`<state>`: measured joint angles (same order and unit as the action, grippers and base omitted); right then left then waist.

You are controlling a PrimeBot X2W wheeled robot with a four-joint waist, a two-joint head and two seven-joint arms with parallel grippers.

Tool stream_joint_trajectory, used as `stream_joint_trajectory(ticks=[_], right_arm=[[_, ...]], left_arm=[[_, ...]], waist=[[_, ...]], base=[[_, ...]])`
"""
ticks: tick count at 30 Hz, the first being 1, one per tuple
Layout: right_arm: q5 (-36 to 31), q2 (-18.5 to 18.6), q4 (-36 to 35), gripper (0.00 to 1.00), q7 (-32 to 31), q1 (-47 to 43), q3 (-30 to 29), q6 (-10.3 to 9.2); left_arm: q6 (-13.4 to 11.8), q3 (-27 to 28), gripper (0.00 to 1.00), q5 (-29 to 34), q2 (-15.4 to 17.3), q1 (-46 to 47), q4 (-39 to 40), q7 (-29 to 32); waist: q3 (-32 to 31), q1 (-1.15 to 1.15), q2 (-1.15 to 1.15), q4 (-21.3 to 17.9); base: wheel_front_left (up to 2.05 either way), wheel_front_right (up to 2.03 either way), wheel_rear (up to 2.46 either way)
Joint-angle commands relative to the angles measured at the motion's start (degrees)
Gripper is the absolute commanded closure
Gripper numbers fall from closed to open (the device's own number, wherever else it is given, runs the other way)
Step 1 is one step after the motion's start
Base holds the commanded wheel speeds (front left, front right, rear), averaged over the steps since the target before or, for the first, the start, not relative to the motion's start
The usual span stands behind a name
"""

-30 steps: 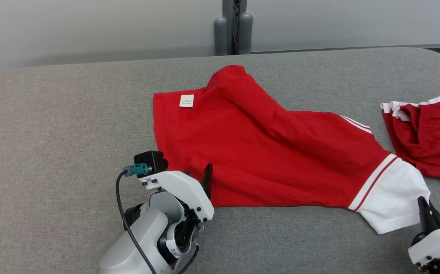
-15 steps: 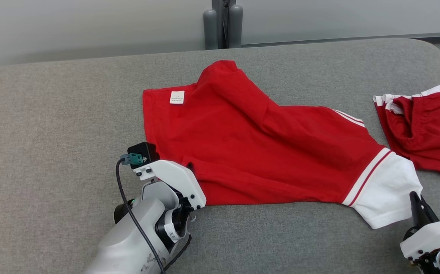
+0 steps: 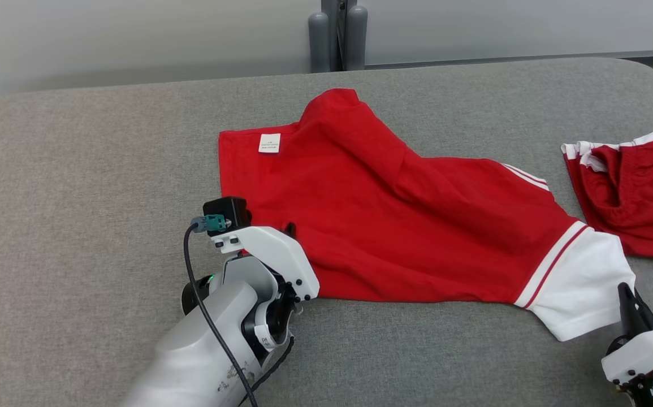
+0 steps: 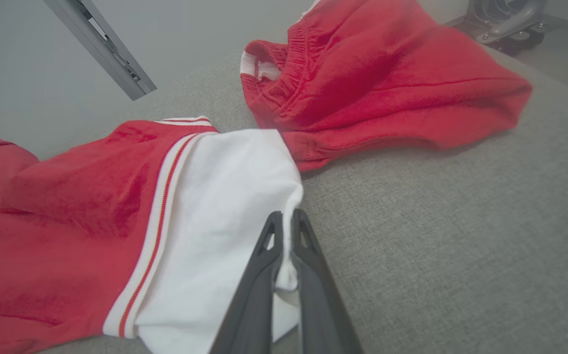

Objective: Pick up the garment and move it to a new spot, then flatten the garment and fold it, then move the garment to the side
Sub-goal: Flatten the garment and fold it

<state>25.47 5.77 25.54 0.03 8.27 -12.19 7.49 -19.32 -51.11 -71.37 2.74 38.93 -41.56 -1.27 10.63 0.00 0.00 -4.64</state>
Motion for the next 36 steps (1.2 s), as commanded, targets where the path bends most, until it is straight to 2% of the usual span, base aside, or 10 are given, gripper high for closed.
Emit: stream_joint_trajectory(ticks=[1,6,13,23,36], right_arm=[[0.61,0.42,-0.21,1.00,0.69,0.18,-0.21,0.01],[2.54,0.37,-2.28,1.00,1.32,0.56,-0.06,0.01],[6.13,0.80,-8.77,1.00,0.48,1.44,0.47,0.01],[7.82,1.90,-17.47,1.00,-3.17,10.89,1.43,0.01],[3.85,2.42,-18.70,1.00,-10.00,27.72,2.81,0.01]], left_arm=[[0.78,0.55,1.00,-0.41,0.34,0.92,0.55,-1.15],[3.09,3.15,1.00,-1.65,1.06,0.38,3.09,-4.91],[4.78,8.17,1.00,-3.24,4.83,-1.60,10.84,-9.49],[2.45,13.72,1.00,-3.65,12.65,0.45,22.84,-9.62],[-1.49,16.93,1.00,-2.57,21.13,9.82,31.66,-3.02]], waist=[[-0.22,0.00,0.00,0.57],[-0.94,0.00,0.00,1.89],[-2.14,0.00,0.00,3.06],[-4.93,0.00,0.00,2.54],[-8.92,0.00,0.00,2.33]], base=[[0.00,0.00,0.00],[0.00,0.00,0.00],[0.00,0.00,0.00],[0.00,0.00,0.00],[0.00,0.00,0.00]])
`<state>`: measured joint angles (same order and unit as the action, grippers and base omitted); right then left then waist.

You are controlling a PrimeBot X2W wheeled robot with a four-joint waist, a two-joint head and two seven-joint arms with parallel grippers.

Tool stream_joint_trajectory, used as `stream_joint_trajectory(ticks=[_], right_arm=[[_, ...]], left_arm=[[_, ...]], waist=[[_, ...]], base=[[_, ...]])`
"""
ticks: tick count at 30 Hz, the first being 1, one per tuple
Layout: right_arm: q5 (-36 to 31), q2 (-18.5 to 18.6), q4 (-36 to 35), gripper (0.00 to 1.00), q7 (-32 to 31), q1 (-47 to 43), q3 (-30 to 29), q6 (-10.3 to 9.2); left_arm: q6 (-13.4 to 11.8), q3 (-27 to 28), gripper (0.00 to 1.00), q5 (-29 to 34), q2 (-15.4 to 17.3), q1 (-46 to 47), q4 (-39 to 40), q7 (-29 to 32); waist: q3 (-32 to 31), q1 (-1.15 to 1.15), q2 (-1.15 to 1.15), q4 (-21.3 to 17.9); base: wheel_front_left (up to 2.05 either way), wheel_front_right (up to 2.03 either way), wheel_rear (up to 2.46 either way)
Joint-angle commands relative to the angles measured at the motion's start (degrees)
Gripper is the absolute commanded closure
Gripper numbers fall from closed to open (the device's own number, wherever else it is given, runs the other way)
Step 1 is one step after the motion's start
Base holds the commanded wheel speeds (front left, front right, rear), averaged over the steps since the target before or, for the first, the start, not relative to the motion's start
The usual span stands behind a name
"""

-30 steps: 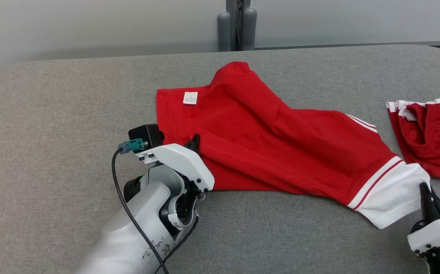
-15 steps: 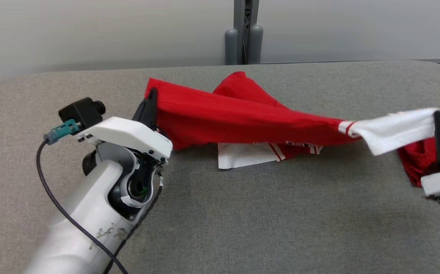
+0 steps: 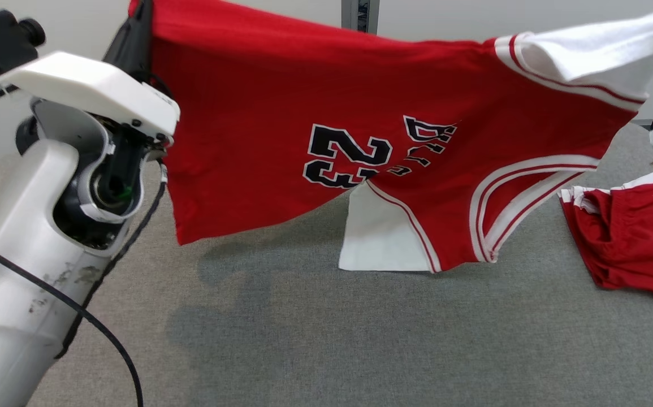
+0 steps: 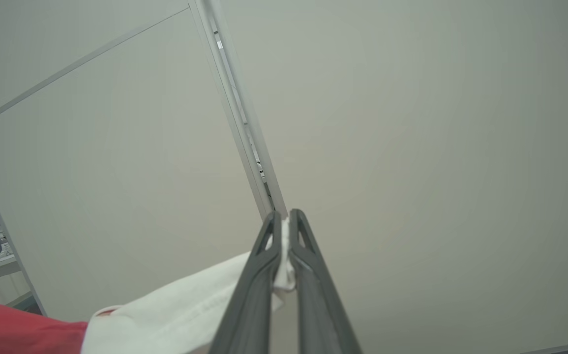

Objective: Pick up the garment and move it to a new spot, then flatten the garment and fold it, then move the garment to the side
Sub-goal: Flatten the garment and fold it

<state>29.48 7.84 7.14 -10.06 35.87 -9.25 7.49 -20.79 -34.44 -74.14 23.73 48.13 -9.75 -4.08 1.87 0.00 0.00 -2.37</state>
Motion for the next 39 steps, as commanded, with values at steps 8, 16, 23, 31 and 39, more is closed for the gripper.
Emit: stream_joint_trajectory(ticks=[8,16,23,31,39], right_arm=[[-1.95,-0.07,-2.12,1.00,-5.09,8.56,1.50,0.01],[-4.72,-1.73,3.86,1.00,-8.59,18.57,1.80,0.01],[-12.74,-3.31,15.82,1.00,-4.14,34.95,-0.47,0.01],[-25.83,-4.50,28.83,1.00,11.95,56.45,-4.84,0.01],[-28.90,-4.85,39.20,1.00,23.22,65.28,-5.48,0.01]], left_arm=[[-2.46,1.15,1.00,0.47,3.56,5.90,4.48,4.43],[-5.20,1.73,1.00,-0.09,4.54,12.16,0.09,9.11],[-5.29,1.14,1.00,2.81,2.42,23.33,-9.78,9.47],[2.44,2.55,1.00,9.32,-3.23,40.03,-22.41,-4.00],[11.67,6.71,1.00,16.66,-5.18,48.70,-29.60,-11.09]], waist=[[-1.29,0.00,0.00,0.11],[1.78,0.00,0.00,-0.02],[10.56,0.00,0.00,0.85],[22.36,0.00,0.00,1.43],[30.31,0.00,0.00,-0.58]], base=[[0.00,0.00,0.00],[0.00,0.00,0.00],[0.00,0.00,0.00],[0.00,0.00,0.00],[0.00,0.00,0.00]])
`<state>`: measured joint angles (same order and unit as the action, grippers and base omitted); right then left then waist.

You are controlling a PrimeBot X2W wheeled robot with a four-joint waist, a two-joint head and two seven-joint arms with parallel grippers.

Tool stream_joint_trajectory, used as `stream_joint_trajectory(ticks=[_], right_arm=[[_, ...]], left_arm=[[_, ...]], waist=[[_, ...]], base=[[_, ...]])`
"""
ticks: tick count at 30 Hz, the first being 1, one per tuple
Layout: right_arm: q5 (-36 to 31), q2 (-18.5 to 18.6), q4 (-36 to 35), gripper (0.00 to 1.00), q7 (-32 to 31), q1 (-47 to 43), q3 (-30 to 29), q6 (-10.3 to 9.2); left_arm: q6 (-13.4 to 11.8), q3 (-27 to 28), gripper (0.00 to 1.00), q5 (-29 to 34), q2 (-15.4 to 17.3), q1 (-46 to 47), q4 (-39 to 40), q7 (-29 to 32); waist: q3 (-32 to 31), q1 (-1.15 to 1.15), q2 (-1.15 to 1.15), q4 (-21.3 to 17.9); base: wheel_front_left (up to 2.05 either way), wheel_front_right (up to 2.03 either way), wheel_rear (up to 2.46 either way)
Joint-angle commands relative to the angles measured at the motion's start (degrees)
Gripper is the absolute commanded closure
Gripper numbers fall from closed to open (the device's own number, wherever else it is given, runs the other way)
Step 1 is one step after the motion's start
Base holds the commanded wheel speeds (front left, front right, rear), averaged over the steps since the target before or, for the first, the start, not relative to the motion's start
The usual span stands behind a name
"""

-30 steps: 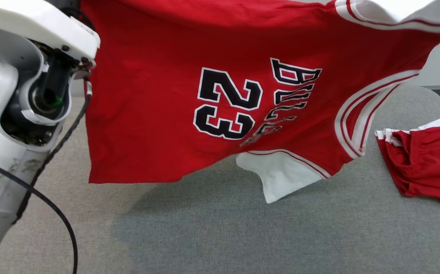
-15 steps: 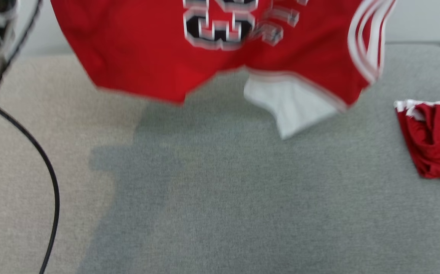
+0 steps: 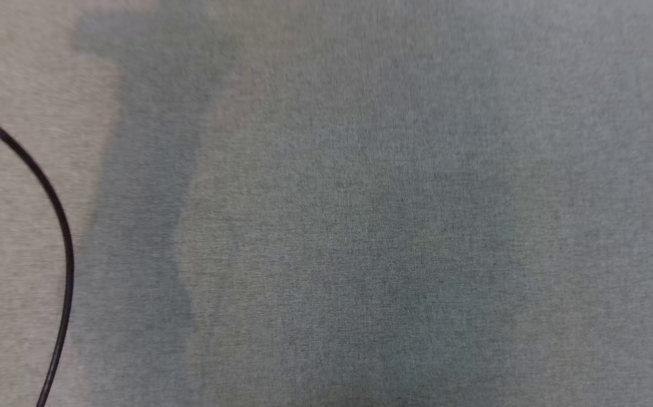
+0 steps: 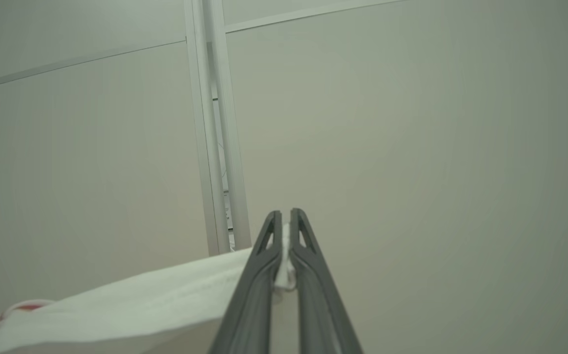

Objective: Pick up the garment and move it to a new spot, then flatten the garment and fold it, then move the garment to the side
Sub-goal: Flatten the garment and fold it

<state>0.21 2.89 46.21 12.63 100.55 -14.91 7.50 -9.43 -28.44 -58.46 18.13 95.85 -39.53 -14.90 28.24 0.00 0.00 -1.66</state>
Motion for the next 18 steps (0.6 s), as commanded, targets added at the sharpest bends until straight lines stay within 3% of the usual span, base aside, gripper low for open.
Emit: stream_joint_trajectory(ticks=[1,7,12,16,18], right_arm=[[1.68,0.11,1.62,1.00,1.00,1.55,1.01,-0.01],[9.41,0.15,5.47,1.00,2.65,-0.62,7.42,-0.01],[15.39,0.11,-0.34,1.00,2.63,-6.68,12.75,-0.01],[21.53,0.64,-8.74,1.00,2.61,-16.95,19.96,0.00],[24.80,2.02,-12.78,1.00,2.60,-22.46,22.69,0.00]], left_arm=[[1.24,2.38,1.00,3.00,0.70,1.81,0.74,-0.32],[7.81,13.60,1.00,12.10,-1.16,-4.27,2.75,-0.22],[13.64,23.01,1.00,15.58,-2.99,-10.39,5.08,-0.27],[16.54,28.65,1.00,15.61,-5.47,-18.28,8.09,-0.26],[16.92,28.58,1.00,14.59,-6.20,-22.31,9.76,-0.26]], waist=[[5.41,0.00,0.00,-1.87],[10.60,0.00,0.00,-3.60],[11.25,0.00,0.00,-3.73],[8.86,0.00,0.00,-2.87],[7.38,0.00,0.00,-2.38]], base=[[0.00,0.00,0.00],[0.00,0.00,0.00],[0.00,0.00,0.00],[0.00,0.00,0.00],[0.00,0.00,0.00]])
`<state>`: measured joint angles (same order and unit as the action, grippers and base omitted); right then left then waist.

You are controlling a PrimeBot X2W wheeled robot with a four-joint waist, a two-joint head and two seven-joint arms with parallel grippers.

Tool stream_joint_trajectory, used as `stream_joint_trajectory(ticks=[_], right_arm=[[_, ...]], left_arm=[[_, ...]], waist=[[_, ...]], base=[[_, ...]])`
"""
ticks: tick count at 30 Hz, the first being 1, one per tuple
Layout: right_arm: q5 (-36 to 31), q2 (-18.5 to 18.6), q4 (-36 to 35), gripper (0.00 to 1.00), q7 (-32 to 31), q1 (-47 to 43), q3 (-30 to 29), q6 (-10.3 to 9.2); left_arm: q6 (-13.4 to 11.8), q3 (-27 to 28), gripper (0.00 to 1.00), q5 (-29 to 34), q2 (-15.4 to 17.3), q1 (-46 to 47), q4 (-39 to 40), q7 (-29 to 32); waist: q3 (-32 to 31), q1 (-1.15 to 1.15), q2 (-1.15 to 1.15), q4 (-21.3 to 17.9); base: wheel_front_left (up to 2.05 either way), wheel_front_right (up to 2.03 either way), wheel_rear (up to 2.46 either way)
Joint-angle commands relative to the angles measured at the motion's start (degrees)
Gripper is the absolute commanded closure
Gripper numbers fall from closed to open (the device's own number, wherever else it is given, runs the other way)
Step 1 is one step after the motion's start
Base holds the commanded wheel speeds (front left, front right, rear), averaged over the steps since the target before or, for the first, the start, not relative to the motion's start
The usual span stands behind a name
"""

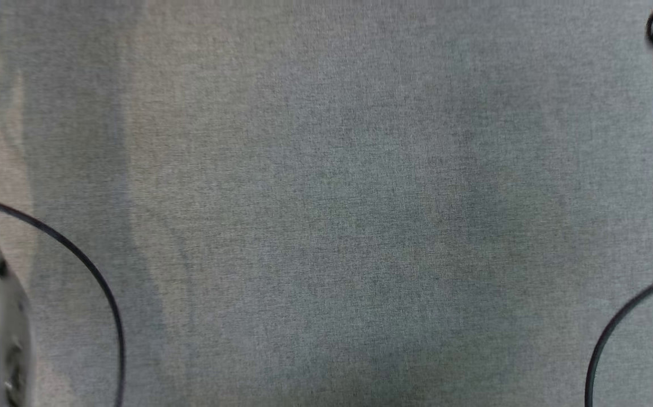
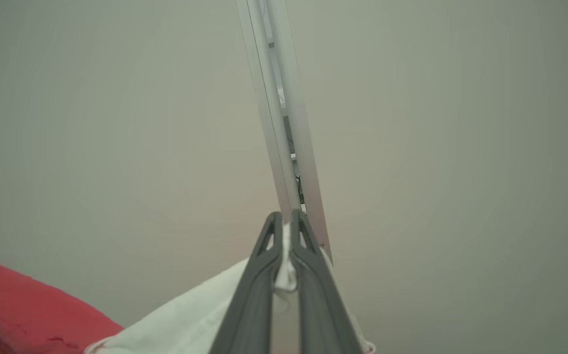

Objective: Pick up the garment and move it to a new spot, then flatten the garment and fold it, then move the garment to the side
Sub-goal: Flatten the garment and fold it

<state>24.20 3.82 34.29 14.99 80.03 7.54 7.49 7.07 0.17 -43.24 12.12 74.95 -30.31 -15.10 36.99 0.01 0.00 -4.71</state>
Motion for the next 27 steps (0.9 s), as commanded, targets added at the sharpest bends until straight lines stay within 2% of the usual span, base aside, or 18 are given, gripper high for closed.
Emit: stream_joint_trajectory(ticks=[1,5,10,15,19,23,27], right_arm=[[2.59,2.02,-3.06,1.00,0.23,-4.83,1.26,0.01],[8.63,6.21,-13.22,1.00,-1.14,-18.45,3.56,0.01],[14.11,8.67,-26.04,1.00,-4.77,-39.06,0.52,0.01],[15.24,7.02,-36.05,1.00,-8.92,-58.99,-3.52,0.02],[14.60,4.12,-41.42,1.00,-12.48,-71.93,-5.85,0.01],[12.64,2.22,-43.36,1.00,-15.43,-80.64,-7.06,0.01],[11.49,1.13,-43.36,1.00,-16.73,-85.43,-8.58,0.01]], left_arm=[[0.53,-1.05,1.00,-1.25,-0.41,-3.64,1.75,-0.05],[0.41,-4.42,1.00,-6.06,-0.32,-14.96,9.04,-0.04],[0.45,-5.20,1.00,-11.03,-0.40,-33.12,17.14,-0.04],[0.27,-6.21,1.00,-11.64,-0.74,-49.61,20.98,-0.04],[-0.48,-7.34,1.00,-9.89,-1.87,-59.61,21.73,-0.03],[-0.88,-6.38,1.00,-8.93,-3.68,-66.17,20.10,-0.04],[-0.52,-5.83,1.00,-7.48,-4.69,-69.99,18.88,-0.04]], waist=[[-2.19,-0.01,0.00,1.00],[-6.18,-0.01,0.00,2.40],[-11.39,-0.01,0.00,3.44],[-16.24,-0.01,0.00,4.39],[-19.61,-0.01,0.00,4.73],[-22.52,-0.01,0.00,4.41],[-24.67,-0.01,0.00,4.33]], base=[[0.00,0.00,0.00],[0.00,0.00,0.00],[0.00,0.00,0.00],[0.00,0.00,0.00],[0.00,0.00,0.00],[0.00,0.00,0.00],[0.00,0.00,0.00]])
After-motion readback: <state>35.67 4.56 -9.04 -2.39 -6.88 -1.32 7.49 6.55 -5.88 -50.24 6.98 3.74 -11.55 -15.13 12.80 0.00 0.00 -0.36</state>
